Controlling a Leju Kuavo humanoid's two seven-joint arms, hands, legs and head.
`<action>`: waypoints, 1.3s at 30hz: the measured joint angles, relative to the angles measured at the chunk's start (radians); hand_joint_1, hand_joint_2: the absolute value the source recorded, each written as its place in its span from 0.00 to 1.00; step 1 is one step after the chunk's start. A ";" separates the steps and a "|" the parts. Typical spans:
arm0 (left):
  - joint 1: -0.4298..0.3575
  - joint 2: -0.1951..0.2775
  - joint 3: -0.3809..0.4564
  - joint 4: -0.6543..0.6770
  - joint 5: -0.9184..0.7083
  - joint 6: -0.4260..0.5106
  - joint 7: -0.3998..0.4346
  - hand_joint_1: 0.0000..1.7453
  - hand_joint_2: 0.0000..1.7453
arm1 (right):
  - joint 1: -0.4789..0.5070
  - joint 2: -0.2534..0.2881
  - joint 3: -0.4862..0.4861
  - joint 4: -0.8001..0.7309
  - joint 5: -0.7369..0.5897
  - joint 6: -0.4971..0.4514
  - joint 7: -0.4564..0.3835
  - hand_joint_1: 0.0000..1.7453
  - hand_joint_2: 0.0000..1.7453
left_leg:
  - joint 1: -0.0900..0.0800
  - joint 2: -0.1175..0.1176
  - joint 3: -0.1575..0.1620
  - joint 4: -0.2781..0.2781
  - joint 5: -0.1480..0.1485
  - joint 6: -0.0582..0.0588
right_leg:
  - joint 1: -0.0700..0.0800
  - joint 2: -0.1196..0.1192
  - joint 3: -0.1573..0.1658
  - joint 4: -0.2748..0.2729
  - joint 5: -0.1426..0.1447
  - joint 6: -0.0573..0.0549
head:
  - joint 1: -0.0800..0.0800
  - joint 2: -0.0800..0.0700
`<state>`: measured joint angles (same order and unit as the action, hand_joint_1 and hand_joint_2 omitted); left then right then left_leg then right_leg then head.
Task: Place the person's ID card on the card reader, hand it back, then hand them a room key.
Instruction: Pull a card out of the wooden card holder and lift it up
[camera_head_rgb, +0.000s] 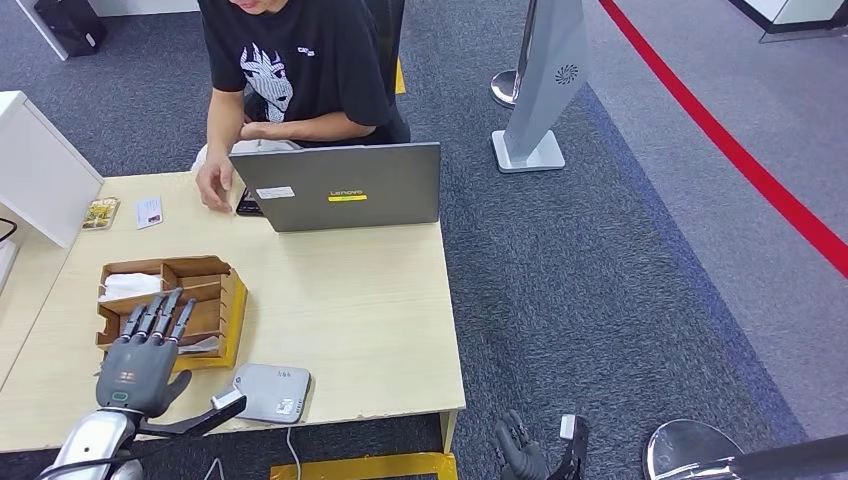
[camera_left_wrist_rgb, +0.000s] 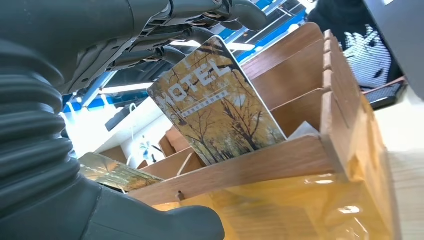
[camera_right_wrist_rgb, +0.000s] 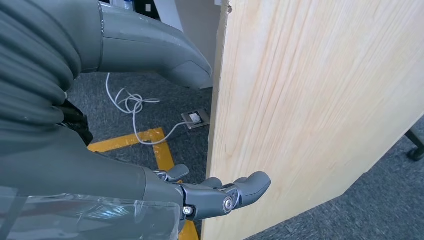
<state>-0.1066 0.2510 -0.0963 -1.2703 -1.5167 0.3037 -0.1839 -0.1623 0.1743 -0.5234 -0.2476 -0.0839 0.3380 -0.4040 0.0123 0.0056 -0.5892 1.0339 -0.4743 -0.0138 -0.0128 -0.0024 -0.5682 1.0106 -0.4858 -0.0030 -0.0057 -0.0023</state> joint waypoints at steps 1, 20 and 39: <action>0.001 0.000 0.000 0.000 0.001 0.000 -0.004 0.00 1.00 | 0.000 0.000 0.000 0.000 0.000 0.000 0.000 0.00 1.00 | 0.000 0.000 0.000 0.000 0.000 0.000 | 0.000 0.000 0.000 0.000 0.000 0.000 | 0.000 0.000; 0.028 -0.010 0.000 -0.006 0.035 0.033 -0.025 1.00 1.00 | 0.000 0.003 0.000 0.000 0.007 0.002 0.000 0.00 1.00 | 0.000 0.000 0.000 0.000 0.000 0.000 | 0.000 0.000 0.000 0.000 0.000 0.000 | 0.000 0.000; 0.065 -0.089 0.057 -0.329 0.089 0.177 -0.086 1.00 1.00 | 0.001 0.008 -0.001 0.000 0.020 -0.002 0.000 0.00 1.00 | 0.000 0.000 0.000 0.000 0.000 0.000 | 0.000 0.000 0.000 0.000 0.000 0.000 | 0.000 0.000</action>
<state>-0.0413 0.1625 -0.0395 -1.5991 -1.4282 0.4802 -0.2698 -0.1612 0.1825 -0.5241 -0.2472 -0.0643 0.3365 -0.4042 0.0120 0.0056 -0.5893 1.0339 -0.4744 -0.0137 -0.0129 -0.0025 -0.5682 1.0106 -0.4858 -0.0030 -0.0055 -0.0023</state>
